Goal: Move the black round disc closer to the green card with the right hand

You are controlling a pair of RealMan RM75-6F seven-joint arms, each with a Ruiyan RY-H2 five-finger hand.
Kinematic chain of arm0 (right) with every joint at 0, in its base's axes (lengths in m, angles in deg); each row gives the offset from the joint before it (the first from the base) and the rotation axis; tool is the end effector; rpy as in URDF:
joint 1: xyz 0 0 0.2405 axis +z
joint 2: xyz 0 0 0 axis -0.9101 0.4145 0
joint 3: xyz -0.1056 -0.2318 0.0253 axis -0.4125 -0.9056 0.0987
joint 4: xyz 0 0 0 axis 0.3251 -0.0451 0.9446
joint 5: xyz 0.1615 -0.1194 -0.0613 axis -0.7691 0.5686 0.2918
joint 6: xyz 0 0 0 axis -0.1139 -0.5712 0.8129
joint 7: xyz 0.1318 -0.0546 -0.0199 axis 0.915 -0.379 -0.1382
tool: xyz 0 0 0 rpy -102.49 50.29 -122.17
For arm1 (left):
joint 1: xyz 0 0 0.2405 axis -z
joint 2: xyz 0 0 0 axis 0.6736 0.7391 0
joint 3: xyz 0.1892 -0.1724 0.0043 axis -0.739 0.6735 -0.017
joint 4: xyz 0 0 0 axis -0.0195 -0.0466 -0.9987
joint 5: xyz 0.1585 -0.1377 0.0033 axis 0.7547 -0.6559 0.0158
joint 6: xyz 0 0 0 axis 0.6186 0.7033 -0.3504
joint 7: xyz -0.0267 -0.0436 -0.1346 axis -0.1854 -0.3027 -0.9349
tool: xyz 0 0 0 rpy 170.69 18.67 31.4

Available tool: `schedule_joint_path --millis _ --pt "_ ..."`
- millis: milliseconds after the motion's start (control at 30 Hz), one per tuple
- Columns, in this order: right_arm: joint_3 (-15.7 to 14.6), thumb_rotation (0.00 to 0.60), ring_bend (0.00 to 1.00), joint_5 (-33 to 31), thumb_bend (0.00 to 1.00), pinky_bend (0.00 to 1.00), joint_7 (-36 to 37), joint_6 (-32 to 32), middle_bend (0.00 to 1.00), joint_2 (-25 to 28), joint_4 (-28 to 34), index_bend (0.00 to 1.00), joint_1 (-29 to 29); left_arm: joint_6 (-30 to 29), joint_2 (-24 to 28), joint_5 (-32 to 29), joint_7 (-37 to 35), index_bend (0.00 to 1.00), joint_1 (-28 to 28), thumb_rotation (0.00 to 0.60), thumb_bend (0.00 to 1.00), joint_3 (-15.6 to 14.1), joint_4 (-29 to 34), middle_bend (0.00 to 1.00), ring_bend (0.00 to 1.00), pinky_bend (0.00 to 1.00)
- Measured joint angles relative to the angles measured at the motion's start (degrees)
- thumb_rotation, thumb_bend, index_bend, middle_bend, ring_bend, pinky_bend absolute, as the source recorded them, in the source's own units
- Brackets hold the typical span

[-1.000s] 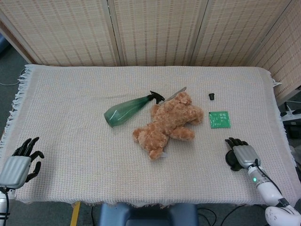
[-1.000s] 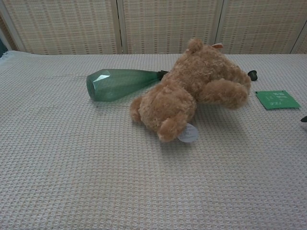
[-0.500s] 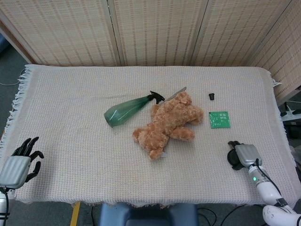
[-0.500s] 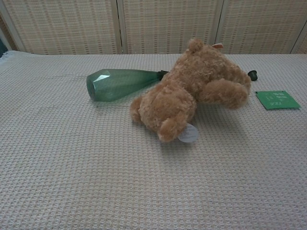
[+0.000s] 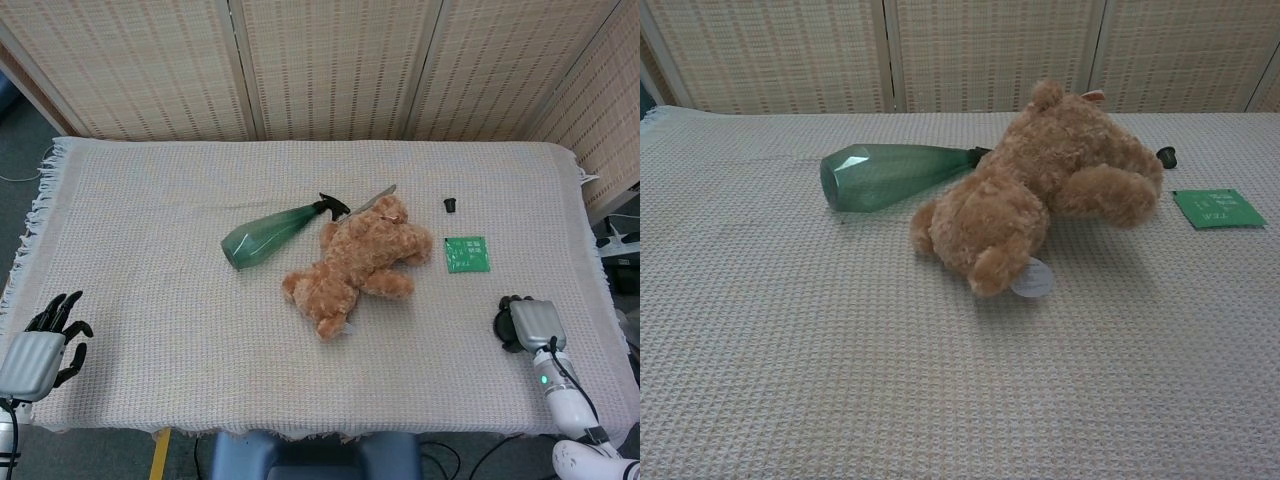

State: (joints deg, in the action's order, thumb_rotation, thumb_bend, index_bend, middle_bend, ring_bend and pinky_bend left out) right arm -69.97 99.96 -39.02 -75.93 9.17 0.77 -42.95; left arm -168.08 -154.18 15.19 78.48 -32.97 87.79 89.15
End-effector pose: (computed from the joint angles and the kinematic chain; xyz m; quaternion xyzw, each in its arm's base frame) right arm -0.3430 -0.2665 0.0761 0.6770 -0.4163 0.1614 0.5850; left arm -0.3156 0.1981 0.1442 -0.6632 -0.3448 -0.3370 0.5725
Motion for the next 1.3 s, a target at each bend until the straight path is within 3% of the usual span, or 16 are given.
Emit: schedule_joint_path --millis 233,400,500,633,733,900,1067,1200,1300 --pt "0.4 0.6 0.71 13.39 0.19 0.83 11.98 -10.31 0.57 -1.1 -1.42 0.65 -1.99 -0.03 0.03 -0.02 0.12 0.47 -0.01 0.6 0.53 0.03 0.05 0.03 0.03 0.24" --pt "0.56 0.6 0.71 27.96 0.19 0.83 26.93 -25.09 0.57 -4.03 -9.07 0.66 -3.68 0.2 0.07 -0.1 0.33 0.47 0.04 0.6 0.53 -0.02 0.18 0.03 0.03 0.24" --pt "0.7 0.6 0.71 31.08 0.19 0.83 30.85 -31.12 0.57 -5.2 -14.59 0.66 -4.46 0.04 0.14 -0.16 0.35 0.47 -0.03 0.6 0.53 0.03 0.27 0.03 0.03 0.24" --pt "1.0 0.6 0.71 29.44 0.19 0.84 28.63 -31.95 0.57 -4.03 -16.76 0.66 -5.24 -0.51 0.35 -0.22 0.18 0.47 -0.25 0.6 0.53 0.18 0.39 0.03 0.03 0.24" --pt "1.72 0.6 0.71 24.12 0.19 0.84 21.38 -26.61 0.57 -1.77 -11.94 0.66 -5.59 -1.04 0.54 -0.35 -0.12 0.47 -0.46 0.6 0.53 0.39 0.5 0.03 0.03 0.24" --pt "3.56 0.6 0.71 9.34 0.19 0.84 2.12 -17.47 0.57 1.74 0.58 0.66 -5.48 -1.24 0.79 -0.88 -0.58 0.47 -0.66 0.6 0.53 0.71 0.64 0.03 0.03 0.24" --pt "4.35 0.6 0.71 -0.44 0.19 0.84 -9.73 -14.19 0.57 3.02 5.17 0.66 -5.26 -1.22 0.96 -1.07 -0.67 0.47 -0.71 0.6 0.53 0.81 0.89 0.03 0.04 0.24" --pt "4.18 0.6 0.7 2.78 0.19 0.82 -7.7 -14.49 0.57 2.95 4.76 0.65 -5.26 -1.05 0.99 -1.16 -0.58 0.47 -0.69 0.6 0.53 0.82 0.98 0.03 0.04 0.24" --pt "3.66 0.6 0.7 10.19 0.19 0.82 0.45 -16.21 0.57 2.4 3.0 0.65 -5.22 -0.67 1.02 -1.2 -0.44 0.47 -0.59 0.6 0.53 0.74 1.04 0.03 0.04 0.24"
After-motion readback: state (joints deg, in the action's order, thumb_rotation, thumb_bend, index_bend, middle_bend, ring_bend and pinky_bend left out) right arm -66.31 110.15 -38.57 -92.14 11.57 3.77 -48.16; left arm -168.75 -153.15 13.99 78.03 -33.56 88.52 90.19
